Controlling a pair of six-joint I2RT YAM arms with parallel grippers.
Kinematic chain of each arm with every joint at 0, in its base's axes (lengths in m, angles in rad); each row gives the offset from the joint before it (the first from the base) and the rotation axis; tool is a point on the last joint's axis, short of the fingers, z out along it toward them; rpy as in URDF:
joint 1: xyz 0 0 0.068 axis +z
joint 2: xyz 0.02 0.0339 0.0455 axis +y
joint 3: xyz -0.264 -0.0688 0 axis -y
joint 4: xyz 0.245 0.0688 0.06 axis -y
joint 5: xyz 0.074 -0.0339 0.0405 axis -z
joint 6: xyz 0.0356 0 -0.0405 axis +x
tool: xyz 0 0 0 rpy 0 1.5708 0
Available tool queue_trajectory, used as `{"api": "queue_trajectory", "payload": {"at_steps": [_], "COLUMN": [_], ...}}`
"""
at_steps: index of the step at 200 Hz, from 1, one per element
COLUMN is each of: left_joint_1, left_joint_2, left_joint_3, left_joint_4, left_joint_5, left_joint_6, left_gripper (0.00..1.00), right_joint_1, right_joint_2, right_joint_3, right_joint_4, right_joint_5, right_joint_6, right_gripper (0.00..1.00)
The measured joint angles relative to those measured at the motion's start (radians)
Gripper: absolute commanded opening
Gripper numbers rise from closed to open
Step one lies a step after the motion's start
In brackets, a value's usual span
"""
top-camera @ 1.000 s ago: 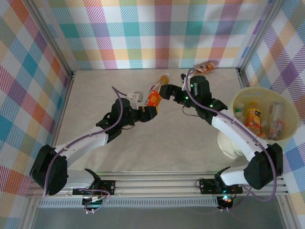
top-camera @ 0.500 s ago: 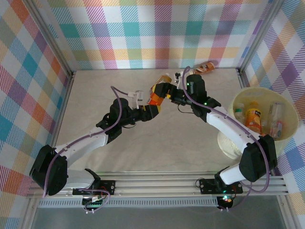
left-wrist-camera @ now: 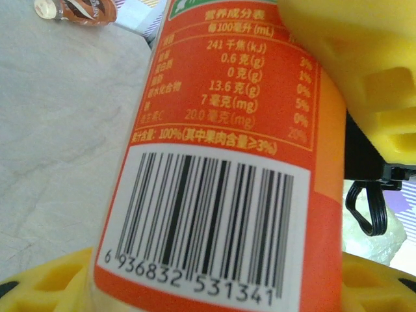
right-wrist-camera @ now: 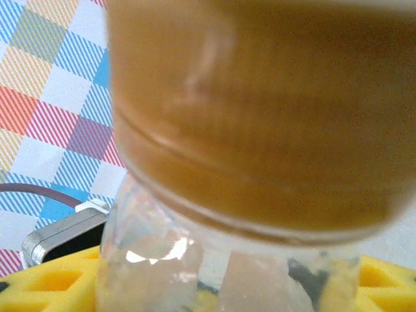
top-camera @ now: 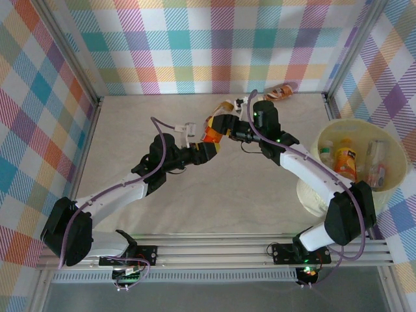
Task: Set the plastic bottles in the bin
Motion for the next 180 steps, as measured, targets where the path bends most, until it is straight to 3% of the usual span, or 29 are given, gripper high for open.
{"api": "queue_trajectory", "payload": {"at_steps": [40,51,72,96,180], "left_joint_1": [-0.002,-0.002,-0.003,-0.005,-0.005], "left_joint_2": [0.006,0.009,0.016,0.019,0.031], "left_joint_3": [0.000,0.000,0.005,0.012,0.031], "left_joint_4": [0.002,0.002,-0.007,-0.014,-0.014], "left_joint_5": [0.000,0.001,0.001,0.000,0.014], "left_joint_6": [-0.002,-0.004,-0.002,-0.010,0.002], "left_gripper": [0.50,0.58,0.85,0.97,1.00], "right_joint_1": [0.000,0.000,0.001,0.002,-0.027], "right_joint_2": [0.000,0.000,-0.005,-0.018,-0.177], "right_joint_3": [0.000,0.000,0.000,0.000,0.001], "right_joint_4": [-0.008,-0.014,-0.037,-0.074,-0.261], "right_joint_5": [0.009,0.018,0.054,0.121,0.384], "right_joint_6": [0.000,-0.001,-0.015,-0.044,-0.218], "right_gripper": [0.48,0.47,0.45,0.44,0.42]}}
